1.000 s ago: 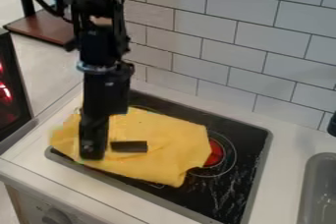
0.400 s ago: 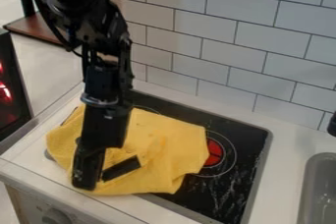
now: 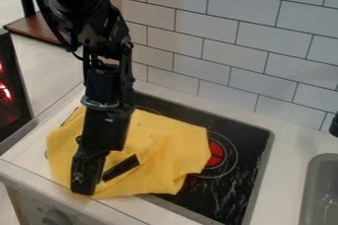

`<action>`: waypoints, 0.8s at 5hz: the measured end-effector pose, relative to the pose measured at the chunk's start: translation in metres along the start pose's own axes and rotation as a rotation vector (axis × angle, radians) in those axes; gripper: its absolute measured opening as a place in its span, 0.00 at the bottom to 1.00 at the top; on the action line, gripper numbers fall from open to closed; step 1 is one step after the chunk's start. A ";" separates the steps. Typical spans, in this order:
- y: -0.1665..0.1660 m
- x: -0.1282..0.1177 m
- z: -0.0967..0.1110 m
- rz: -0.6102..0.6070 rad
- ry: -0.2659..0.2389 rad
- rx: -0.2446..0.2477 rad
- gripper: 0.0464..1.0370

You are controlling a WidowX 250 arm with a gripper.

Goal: Plier le tissu du haut à gauche vers le bas à droite.

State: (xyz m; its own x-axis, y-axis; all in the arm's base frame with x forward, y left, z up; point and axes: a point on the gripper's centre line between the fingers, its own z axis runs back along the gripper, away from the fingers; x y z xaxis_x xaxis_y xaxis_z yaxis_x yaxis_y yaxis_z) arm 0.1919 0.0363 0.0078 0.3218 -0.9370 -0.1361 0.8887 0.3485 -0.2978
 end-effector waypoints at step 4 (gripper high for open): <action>-0.020 0.005 0.050 0.018 -0.103 0.092 0.96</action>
State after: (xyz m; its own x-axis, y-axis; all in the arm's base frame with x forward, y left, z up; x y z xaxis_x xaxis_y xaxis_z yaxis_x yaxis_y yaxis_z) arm 0.1922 0.0234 0.0606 0.3656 -0.9298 -0.0412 0.9071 0.3659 -0.2078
